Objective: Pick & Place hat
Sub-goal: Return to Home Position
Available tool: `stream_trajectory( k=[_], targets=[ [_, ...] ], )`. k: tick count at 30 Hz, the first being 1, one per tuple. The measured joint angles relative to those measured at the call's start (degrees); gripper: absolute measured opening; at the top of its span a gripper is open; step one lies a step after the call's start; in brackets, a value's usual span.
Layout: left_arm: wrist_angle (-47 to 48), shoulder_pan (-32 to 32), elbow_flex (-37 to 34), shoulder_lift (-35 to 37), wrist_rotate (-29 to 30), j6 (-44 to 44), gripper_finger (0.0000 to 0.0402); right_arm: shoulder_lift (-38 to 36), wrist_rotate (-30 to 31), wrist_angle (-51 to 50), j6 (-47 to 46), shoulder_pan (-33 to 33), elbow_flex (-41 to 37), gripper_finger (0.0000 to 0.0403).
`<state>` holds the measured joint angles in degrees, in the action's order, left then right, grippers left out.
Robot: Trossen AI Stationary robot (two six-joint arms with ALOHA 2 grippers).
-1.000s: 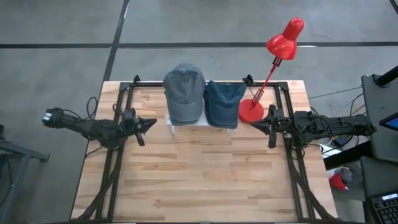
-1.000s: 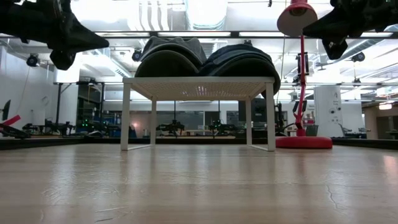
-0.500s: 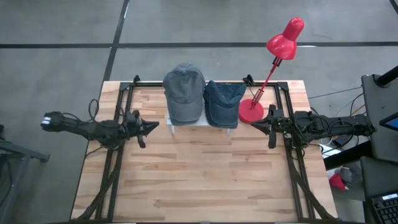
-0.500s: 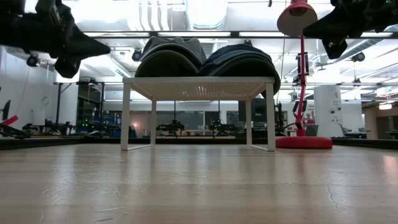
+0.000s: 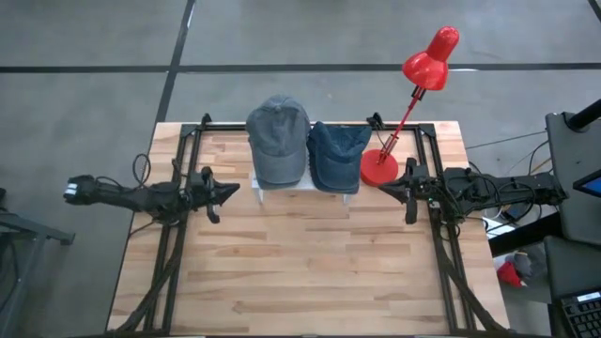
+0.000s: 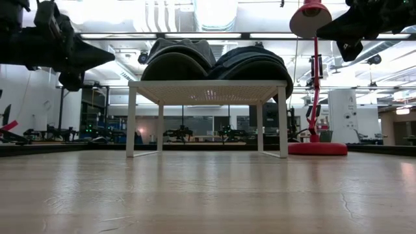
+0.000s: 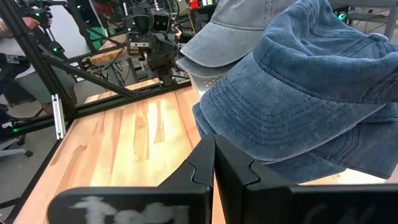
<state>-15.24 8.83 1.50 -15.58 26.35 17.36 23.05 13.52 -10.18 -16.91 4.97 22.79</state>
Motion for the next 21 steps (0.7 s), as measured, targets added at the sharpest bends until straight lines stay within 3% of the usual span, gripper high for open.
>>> stream_trajectory(
  k=[8,16,21],
  targets=[
    [21.46,-1.9,6.64,6.69,0.01,1.32,0.0,0.0,0.0,0.03,0.16,0.0,0.0,0.0008],
    [21.77,-1.91,4.2,14.51,-0.56,-0.32,0.0,0.04,0.0,0.09,1.07,0.02,0.01,0.0008],
    [21.44,-1.91,2.22,15.57,-2.32,0.29,0.0,0.04,-0.13,0.48,1.07,0.02,0.0,0.0008]
  ],
)
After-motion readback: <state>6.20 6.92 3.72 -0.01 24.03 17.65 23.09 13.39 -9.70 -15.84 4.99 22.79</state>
